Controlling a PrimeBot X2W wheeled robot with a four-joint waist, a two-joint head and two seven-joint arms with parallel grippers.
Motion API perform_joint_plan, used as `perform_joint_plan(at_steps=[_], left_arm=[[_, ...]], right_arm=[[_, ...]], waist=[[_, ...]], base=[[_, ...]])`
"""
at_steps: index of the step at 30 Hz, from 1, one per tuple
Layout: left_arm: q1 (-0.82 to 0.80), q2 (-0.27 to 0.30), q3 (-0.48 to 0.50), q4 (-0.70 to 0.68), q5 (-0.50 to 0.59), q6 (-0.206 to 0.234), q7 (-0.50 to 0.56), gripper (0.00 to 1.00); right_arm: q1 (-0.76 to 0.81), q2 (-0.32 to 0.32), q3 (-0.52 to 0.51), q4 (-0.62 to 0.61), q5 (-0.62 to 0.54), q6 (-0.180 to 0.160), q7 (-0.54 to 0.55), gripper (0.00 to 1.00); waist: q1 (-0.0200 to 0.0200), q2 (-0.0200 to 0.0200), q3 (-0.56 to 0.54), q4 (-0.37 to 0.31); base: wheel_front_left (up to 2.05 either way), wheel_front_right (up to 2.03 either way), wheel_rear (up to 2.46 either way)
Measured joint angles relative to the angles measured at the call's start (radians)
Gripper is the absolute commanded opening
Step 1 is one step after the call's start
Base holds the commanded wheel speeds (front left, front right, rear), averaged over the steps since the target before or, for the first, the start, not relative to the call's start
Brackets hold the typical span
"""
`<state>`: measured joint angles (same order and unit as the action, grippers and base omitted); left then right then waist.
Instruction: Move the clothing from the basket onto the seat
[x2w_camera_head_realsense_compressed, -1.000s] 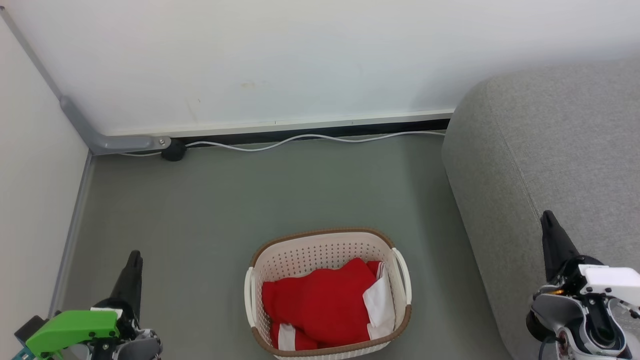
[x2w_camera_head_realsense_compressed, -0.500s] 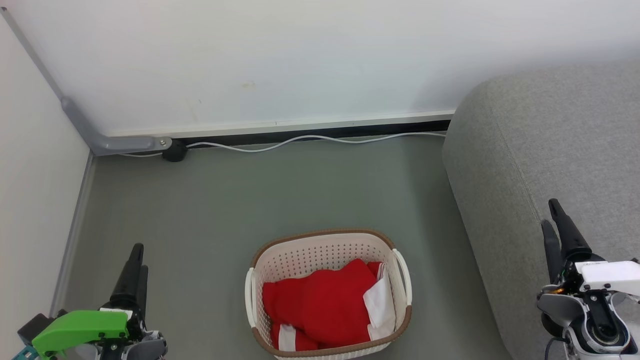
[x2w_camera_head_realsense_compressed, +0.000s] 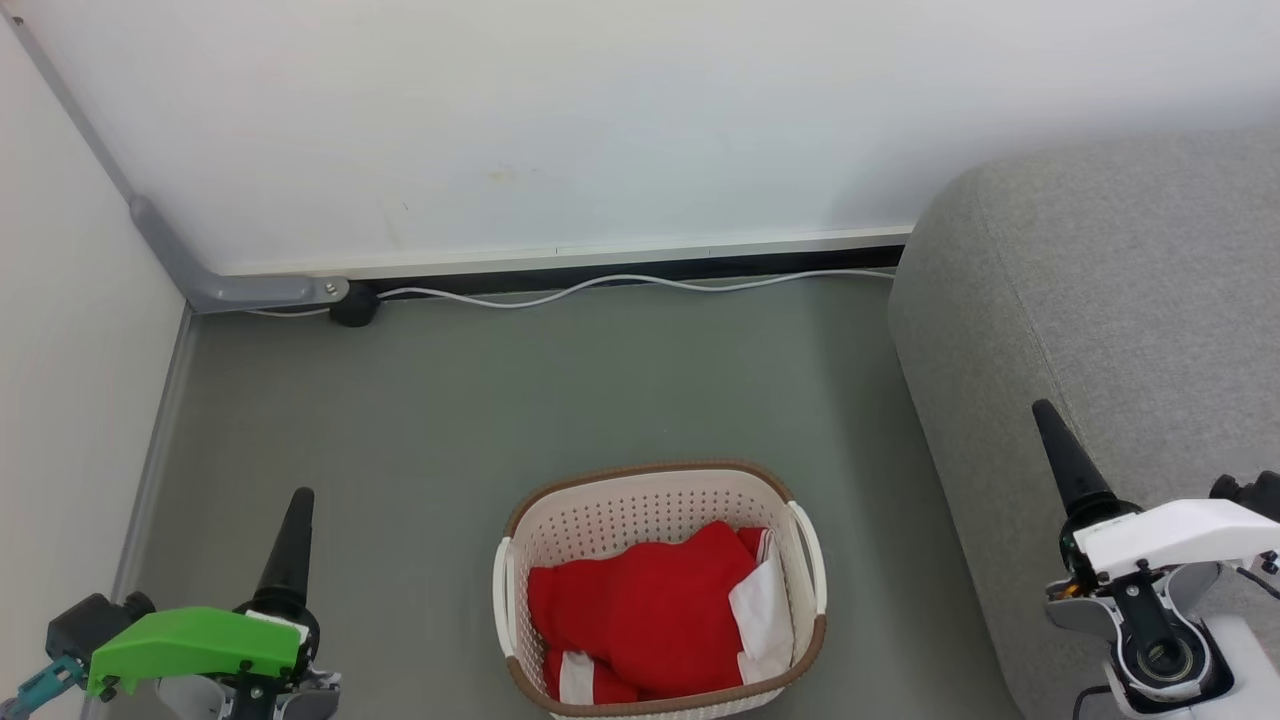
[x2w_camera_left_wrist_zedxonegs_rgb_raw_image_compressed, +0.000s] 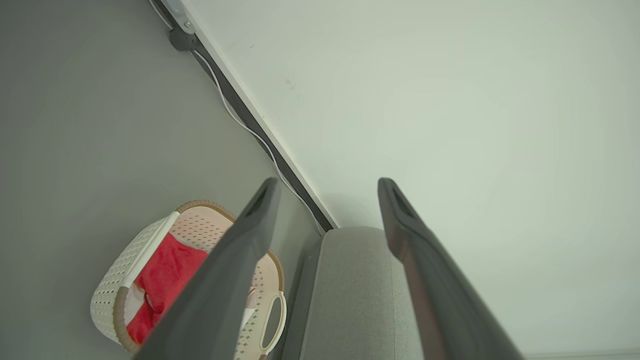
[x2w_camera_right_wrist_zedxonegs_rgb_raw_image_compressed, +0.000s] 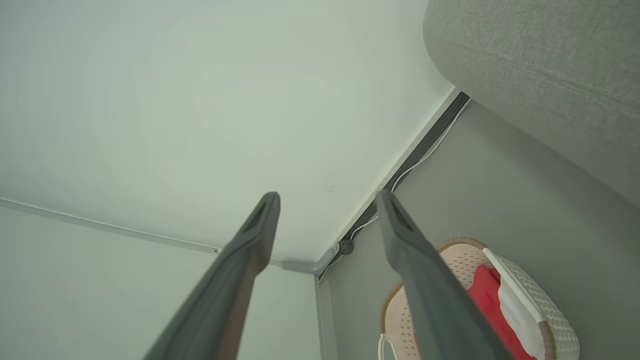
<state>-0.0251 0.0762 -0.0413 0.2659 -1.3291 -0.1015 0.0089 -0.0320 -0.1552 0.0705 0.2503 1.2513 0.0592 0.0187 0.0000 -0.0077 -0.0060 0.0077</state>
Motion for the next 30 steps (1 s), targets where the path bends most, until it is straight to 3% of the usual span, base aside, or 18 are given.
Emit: perform_joint_plan(at_steps=[30], left_arm=[[0.032,0.002,-0.095,-0.049,0.426,0.059,-0.099,1.0]], right_arm=[[0.0,-0.045,0.23,0.022,-0.414,-0.071,-0.1,1.0]], waist=[[0.0,0.0,-0.026,-0.011]], base=[[0.0,0.0,0.0]])
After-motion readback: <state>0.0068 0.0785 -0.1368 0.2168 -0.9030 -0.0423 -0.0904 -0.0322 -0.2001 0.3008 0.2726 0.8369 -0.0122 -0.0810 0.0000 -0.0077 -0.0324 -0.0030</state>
